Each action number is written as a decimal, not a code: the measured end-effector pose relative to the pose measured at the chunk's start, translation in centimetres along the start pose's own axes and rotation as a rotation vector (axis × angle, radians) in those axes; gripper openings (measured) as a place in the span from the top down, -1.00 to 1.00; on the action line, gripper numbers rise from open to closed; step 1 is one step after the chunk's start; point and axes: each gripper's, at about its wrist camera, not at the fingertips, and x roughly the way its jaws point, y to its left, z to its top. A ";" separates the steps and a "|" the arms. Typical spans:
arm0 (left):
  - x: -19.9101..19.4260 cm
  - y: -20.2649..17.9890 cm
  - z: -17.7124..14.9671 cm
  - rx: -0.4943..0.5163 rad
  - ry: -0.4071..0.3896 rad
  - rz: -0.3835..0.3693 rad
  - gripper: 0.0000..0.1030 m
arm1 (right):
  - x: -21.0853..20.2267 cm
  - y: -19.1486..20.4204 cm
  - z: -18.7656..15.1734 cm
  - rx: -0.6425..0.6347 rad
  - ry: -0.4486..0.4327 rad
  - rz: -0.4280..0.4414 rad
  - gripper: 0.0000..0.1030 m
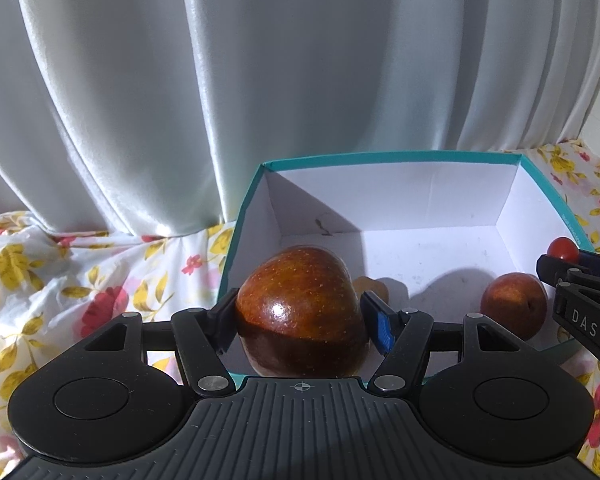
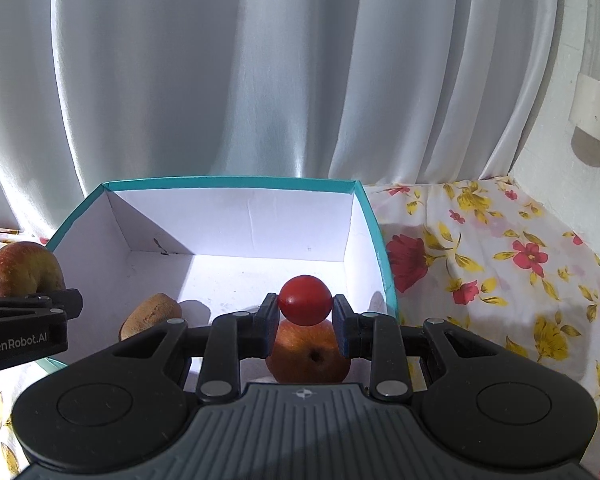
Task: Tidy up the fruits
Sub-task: 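Release the apple and cherry tomato into the box with both tools, then move both open tools back toward the remaining fruit beside the box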
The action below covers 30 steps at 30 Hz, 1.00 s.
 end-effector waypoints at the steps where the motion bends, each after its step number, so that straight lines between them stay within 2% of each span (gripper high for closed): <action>1: 0.0 0.0 0.0 0.001 0.000 0.000 -0.34 | 0.0 0.0 0.0 -0.002 0.000 -0.001 0.45; 11: 0.4 -0.2 -0.3 0.021 -0.005 -0.010 -0.33 | 0.5 0.2 0.0 -0.012 0.011 -0.016 0.44; 13: -0.2 -0.2 -0.3 0.008 -0.029 -0.015 -0.33 | 0.4 0.1 0.0 -0.006 0.003 -0.019 0.36; 15: -1.0 0.1 -0.1 -0.014 -0.074 -0.009 -0.65 | 0.0 -0.1 0.1 0.004 -0.014 -0.023 0.17; 16: -1.3 0.2 -0.1 -0.021 -0.096 -0.009 -0.70 | -0.2 -0.1 0.2 0.004 -0.023 -0.026 0.15; 18: -1.7 0.2 0.0 -0.019 -0.102 -0.009 -0.70 | -0.6 -0.3 0.2 0.010 -0.041 -0.032 -0.04; 20: -1.7 0.3 0.0 -0.023 -0.092 -0.007 -0.70 | -1.0 -0.5 0.3 0.015 -0.052 -0.038 -0.11; 30: -2.7 0.4 -1.2 -0.018 -0.090 0.001 -0.69 | -2.0 -1.2 -0.2 0.027 -0.064 -0.048 -0.18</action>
